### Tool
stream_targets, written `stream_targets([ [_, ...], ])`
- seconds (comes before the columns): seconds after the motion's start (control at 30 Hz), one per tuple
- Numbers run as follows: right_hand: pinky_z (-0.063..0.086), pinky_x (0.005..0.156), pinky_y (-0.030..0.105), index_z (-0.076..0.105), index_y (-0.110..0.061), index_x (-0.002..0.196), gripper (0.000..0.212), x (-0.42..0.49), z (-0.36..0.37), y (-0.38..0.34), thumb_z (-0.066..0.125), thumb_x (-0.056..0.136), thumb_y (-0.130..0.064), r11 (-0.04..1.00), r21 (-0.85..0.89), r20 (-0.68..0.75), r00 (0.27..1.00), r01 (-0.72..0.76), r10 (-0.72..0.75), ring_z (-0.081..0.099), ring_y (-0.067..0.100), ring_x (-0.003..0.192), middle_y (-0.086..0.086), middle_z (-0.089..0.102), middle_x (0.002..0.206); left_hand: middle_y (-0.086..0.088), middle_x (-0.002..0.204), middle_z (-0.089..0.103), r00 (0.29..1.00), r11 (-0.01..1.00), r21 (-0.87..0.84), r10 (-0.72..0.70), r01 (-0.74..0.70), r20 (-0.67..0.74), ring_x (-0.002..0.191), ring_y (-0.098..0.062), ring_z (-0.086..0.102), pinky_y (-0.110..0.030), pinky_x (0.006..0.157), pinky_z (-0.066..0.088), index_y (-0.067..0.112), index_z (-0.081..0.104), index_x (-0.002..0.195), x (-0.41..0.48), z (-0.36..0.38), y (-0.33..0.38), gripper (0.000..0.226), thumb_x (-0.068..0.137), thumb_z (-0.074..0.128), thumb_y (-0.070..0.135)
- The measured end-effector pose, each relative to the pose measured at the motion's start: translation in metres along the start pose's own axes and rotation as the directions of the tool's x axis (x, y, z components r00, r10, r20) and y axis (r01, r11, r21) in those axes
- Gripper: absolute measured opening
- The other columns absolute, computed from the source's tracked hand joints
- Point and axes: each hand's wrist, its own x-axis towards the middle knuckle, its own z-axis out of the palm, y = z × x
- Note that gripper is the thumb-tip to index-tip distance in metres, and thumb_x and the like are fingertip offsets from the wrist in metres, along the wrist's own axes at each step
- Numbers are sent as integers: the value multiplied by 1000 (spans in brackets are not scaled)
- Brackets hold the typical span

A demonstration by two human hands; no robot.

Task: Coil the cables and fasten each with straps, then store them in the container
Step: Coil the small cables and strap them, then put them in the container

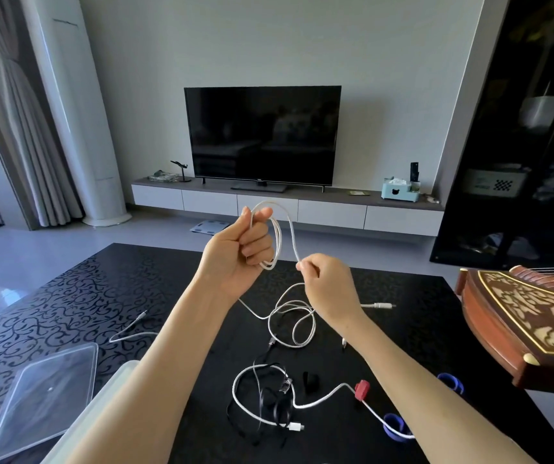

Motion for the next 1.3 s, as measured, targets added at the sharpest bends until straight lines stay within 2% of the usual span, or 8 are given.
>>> stream_targets([
  [0.17,44,56,31,63,-8,82,19,-15,-4,-9,47,93,-9,867,-406,149,957,289,-250,60,22,64,5,65,70,9,47,27,989,984,173,69,-46,-129,38,-3,23,-15,36,22,13,46,71,-4,13,3,39,103,29,27],
  [0.3,14,38,21,48,-16,56,28,-23,-9,-20,70,66,-1,771,-468,149,898,432,-413,34,15,36,-5,42,45,4,49,39,963,938,330,178,-103,-204,44,-10,45,-18,45,42,13,45,71,-8,23,1,39,103,31,29],
  [0.5,32,44,27,70,-17,88,17,-24,-23,-27,71,75,-7,730,-407,203,833,549,-514,54,23,56,1,56,63,-8,58,66,949,855,481,288,-194,-130,70,-28,71,-37,73,59,10,41,74,-12,25,-5,38,103,26,30],
  [0.67,46,55,35,69,-8,91,11,-20,-40,-34,64,82,-12,782,-248,129,819,572,-559,56,24,67,5,57,72,-3,59,61,896,432,890,438,-142,-70,51,-3,57,-16,54,46,10,46,70,-12,22,-20,40,103,30,27],
  [0.77,43,64,15,59,-8,90,10,-20,-52,-43,66,84,-6,887,-30,141,880,462,-453,55,6,67,-1,63,78,3,53,47,904,199,970,426,-141,44,42,-1,44,-13,46,33,6,45,68,-17,25,-26,42,103,32,24],
  [0.87,43,63,17,54,-9,88,12,-14,-66,-44,64,85,-3,908,67,148,896,414,-420,55,9,70,-2,62,77,-2,46,46,957,319,943,292,-98,1,36,-11,41,-19,41,34,-2,46,75,-18,23,-27,43,103,31,27],
  [1.07,45,71,12,63,-14,92,15,4,-83,-33,73,80,-17,898,25,58,897,439,-439,57,7,78,-8,59,83,5,37,27,991,856,507,-130,95,34,30,-6,19,-20,37,14,8,45,68,-27,20,-25,37,97,36,30],
  [1.3,46,63,24,73,-16,99,42,0,-76,-20,49,91,-50,903,-35,30,903,429,-428,60,13,71,-2,67,79,9,31,28,965,966,116,-241,229,104,24,-2,25,-19,35,13,12,54,55,-28,21,-23,42,90,38,29],
])
